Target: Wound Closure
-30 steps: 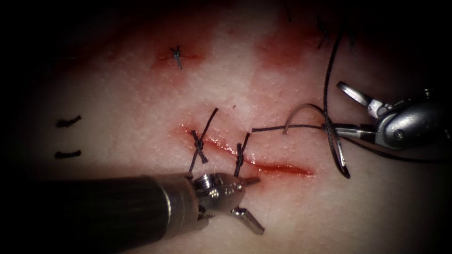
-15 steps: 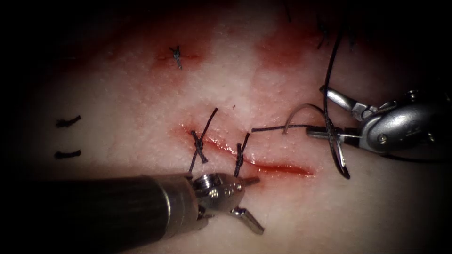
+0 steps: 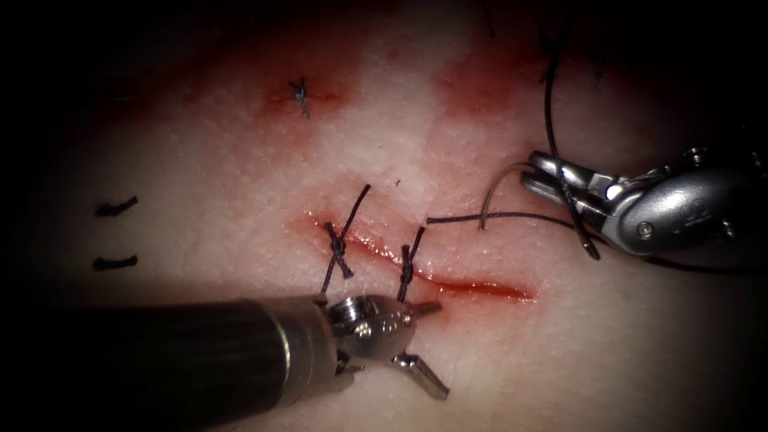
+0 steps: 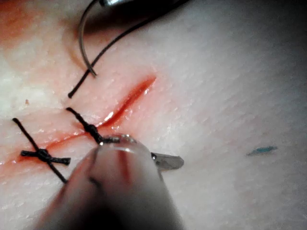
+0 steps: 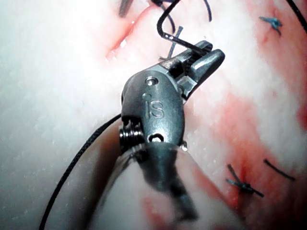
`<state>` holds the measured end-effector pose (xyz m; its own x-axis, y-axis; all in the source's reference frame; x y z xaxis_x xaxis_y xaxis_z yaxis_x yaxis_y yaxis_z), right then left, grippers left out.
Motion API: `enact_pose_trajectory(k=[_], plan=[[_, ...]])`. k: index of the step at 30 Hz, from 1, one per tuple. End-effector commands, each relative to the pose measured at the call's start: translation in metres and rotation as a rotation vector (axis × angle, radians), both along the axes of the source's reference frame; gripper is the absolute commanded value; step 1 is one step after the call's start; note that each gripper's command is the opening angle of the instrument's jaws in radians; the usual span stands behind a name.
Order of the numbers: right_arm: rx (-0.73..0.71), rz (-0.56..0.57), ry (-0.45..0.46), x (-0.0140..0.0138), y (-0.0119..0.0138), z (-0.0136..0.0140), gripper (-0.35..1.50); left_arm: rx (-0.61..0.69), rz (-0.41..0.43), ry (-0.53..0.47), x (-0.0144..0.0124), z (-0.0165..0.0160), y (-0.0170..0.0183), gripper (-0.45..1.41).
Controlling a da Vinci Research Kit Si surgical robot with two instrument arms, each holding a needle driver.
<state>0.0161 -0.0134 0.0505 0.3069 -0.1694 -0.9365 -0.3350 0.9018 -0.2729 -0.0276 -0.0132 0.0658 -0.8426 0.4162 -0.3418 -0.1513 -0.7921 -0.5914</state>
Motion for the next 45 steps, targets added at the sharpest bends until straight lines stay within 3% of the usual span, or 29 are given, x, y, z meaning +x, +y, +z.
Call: enact_pose_trajectory(k=[1,7,14,17,24,30,35,36,37,38,43,45], plan=[[0.026,-0.029,-0.021,0.0016,-0.0008,0.0009,-0.35,0.002,0.001,-0.001,-0.0006,0.0006,-0.0005,0.94],[0.086,-0.06,-0.1,0.0022,-0.0018,0.0015,-0.35,0.005,0.001,-0.002,-0.0006,0.0003,-0.0004,0.94],[0.112,0.05,-0.237,0.0005,-0.0025,0.0003,-0.35,0.005,0.003,-0.003,-0.0004,0.0002,-0.0004,0.94],[0.127,0.122,-0.307,0.0011,-0.0035,-0.0002,-0.35,0.005,0.002,-0.003,-0.0005,0.0002,-0.0004,0.94],[0.365,0.222,-0.46,0.0055,-0.0057,-0.0002,-0.35,0.005,0.002,-0.003,-0.0005,0.0002,-0.0003,0.94],[0.599,0.291,-0.588,0.0063,-0.0063,0.0008,-0.35,0.006,0.002,-0.003,-0.0004,0.0001,-0.0003,0.94],[0.599,0.27,-0.577,0.0059,-0.005,0.0012,-0.35,0.006,0.002,-0.003,-0.0005,0.0002,-0.0003,0.94],[0.504,0.172,-0.553,0.0056,-0.0041,0.0016,-0.03,0.006,0.002,-0.003,-0.0005,0.0002,-0.0003,0.94],[0.5,0.158,-0.527,0.0053,-0.0038,0.0017,0.37,0.006,0.002,-0.003,-0.0005,0.0001,-0.0003,0.94],[0.502,0.127,-0.453,0.0046,-0.003,0.0019,0.88,0.006,0.002,-0.003,-0.0005,0.0001,-0.0003,0.94],[0.475,0.078,-0.311,0.0026,-0.0017,0.0024,1.26,0.006,0.003,-0.003,-0.0004,0.0001,-0.0003,0.94],[0.463,0.041,-0.221,0.0017,-0.0011,0.0028,1.3,0.006,0.002,-0.003,-0.0005,0.0001,-0.0003,0.94]])
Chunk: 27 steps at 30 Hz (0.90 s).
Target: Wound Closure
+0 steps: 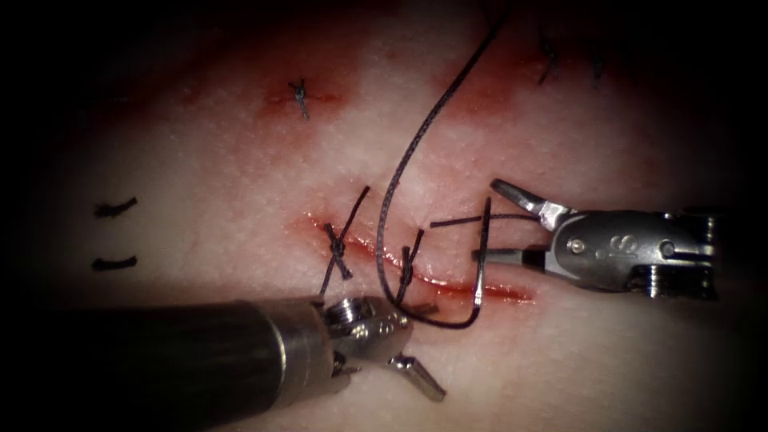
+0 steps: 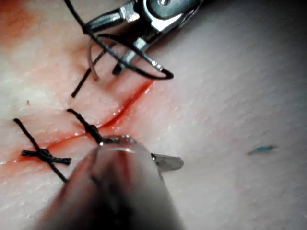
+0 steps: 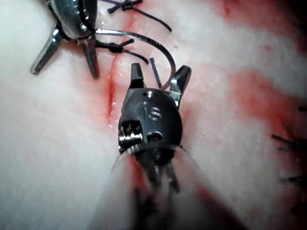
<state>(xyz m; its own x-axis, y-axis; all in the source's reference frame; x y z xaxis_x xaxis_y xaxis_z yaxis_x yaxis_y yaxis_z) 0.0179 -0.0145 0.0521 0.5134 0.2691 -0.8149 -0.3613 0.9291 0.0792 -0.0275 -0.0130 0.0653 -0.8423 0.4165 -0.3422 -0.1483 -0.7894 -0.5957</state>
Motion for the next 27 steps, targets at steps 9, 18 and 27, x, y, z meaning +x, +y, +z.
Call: enact_pose_trajectory(k=[9,18,27], plan=[[-0.186,-0.097,0.259,-0.0021,0.001,0.0004,1.25,0.001,0.0,0.001,-0.0006,0.0006,-0.0006,0.94],[-0.433,-0.202,0.187,0.0007,0.0005,-0.0012,1.21,0.001,0.0,0.001,-0.0006,0.0006,-0.0006,0.94],[-0.561,-0.227,0.161,0.0026,0.0002,-0.0043,1.21,0.001,0.0,0.0,-0.0006,0.0006,-0.0006,0.94]])
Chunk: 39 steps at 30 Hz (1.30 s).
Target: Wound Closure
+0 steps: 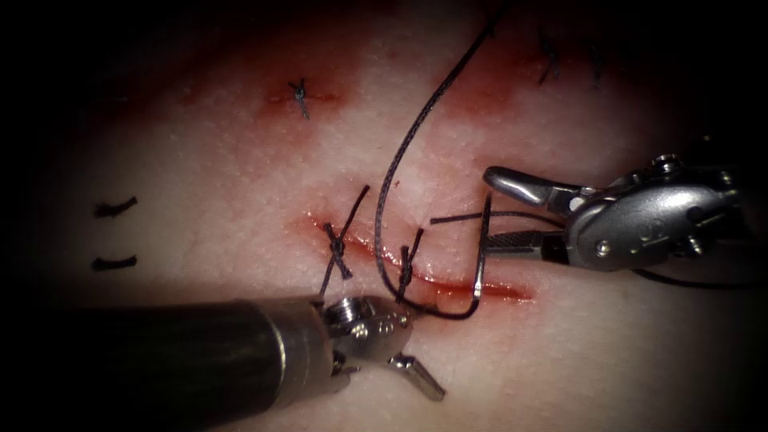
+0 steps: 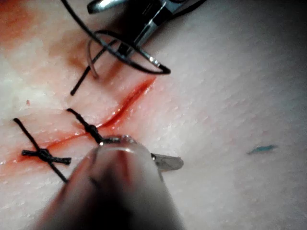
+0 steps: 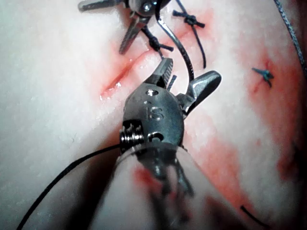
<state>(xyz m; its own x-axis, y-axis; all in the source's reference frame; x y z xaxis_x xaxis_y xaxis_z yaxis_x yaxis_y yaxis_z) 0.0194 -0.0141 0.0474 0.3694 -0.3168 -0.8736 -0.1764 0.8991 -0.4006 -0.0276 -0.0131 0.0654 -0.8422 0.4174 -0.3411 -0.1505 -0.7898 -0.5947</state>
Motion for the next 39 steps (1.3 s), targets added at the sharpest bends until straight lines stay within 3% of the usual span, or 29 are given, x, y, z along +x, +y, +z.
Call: enact_pose_trajectory(k=[1,12,14,15,16,30,39], plan=[[-0.011,-0.004,0.0,0.0012,-0.0002,0.0004,1.21,0.001,0.001,-0.001,-0.0006,0.0006,-0.0005,0.94],[-0.07,-0.014,-0.022,0.0021,-0.0002,0.0009,1.19,0.002,0.001,-0.001,-0.0005,0.0006,-0.0005,0.94],[-0.069,-0.023,-0.031,0.0021,-0.0004,0.0012,0.83,0.002,0.001,-0.001,-0.0005,0.0006,-0.0005,0.94],[-0.059,-0.048,-0.057,0.0021,-0.0008,0.0015,-0.22,0.002,0.002,-0.001,-0.0005,0.0005,-0.0005,0.94],[-0.05,-0.058,-0.078,0.0021,-0.0009,0.0015,-0.35,0.002,0.002,-0.001,-0.0005,0.0005,-0.0005,0.94],[-0.047,-0.043,-0.107,0.0019,-0.0008,0.0023,-0.35,0.002,0.003,0.001,-0.0005,0.0005,-0.0005,0.94],[0.311,0.064,-0.152,0.0012,-0.0014,0.0054,-0.35,0.007,0.002,0.0,-0.0007,0.0001,-0.0002,0.94]])
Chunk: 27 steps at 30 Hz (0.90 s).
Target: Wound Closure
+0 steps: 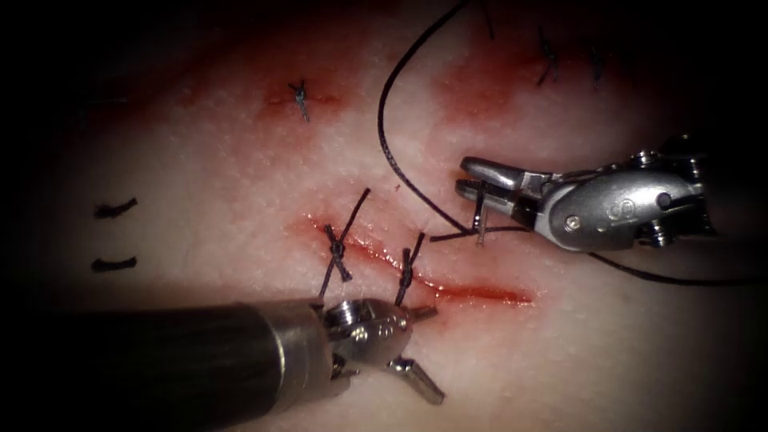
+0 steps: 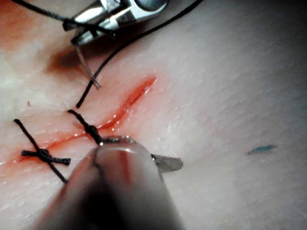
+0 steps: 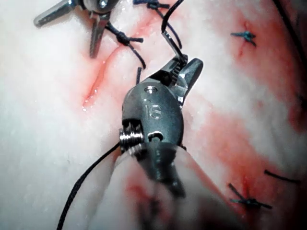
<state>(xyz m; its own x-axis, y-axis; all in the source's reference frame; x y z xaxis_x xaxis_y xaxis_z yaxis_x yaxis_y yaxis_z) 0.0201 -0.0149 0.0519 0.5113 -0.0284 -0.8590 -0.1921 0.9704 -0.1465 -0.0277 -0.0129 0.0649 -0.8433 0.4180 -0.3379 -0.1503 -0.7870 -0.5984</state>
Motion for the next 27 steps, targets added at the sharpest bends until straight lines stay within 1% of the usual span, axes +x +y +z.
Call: enact_pose_trajectory(k=[1,5,11,16,22,25,27], plan=[[0.039,0.017,-0.003,0.0004,-0.0006,0.0009,-0.35,0.002,0.001,-0.002,-0.0005,0.0006,-0.0005,0.94],[0.144,0.053,-0.021,0.0,-0.0002,0.0012,-0.35,0.002,0.0,-0.002,-0.0006,0.0006,-0.0004,0.94],[0.225,0.043,-0.034,-0.0002,-0.0014,0.0022,-0.35,0.002,0.0,-0.002,-0.0006,0.0006,-0.0004,0.94],[0.279,0.073,-0.024,-0.0002,-0.0011,0.0022,-0.35,0.002,-0.001,-0.001,-0.0007,0.0006,-0.0004,0.94],[0.464,0.137,0.025,-0.0003,-0.0001,0.0027,-0.35,0.002,-0.004,0.001,-0.001,0.0007,-0.0003,0.94],[0.591,0.198,0.044,-0.0005,0.0008,0.0032,-0.35,0.0,-0.005,0.002,-0.0011,0.0007,-0.0005,0.94],[0.638,0.224,0.049,-0.0007,0.0012,0.0035,-0.35,-0.001,-0.005,0.003,-0.0011,0.0008,-0.0006,0.94]])
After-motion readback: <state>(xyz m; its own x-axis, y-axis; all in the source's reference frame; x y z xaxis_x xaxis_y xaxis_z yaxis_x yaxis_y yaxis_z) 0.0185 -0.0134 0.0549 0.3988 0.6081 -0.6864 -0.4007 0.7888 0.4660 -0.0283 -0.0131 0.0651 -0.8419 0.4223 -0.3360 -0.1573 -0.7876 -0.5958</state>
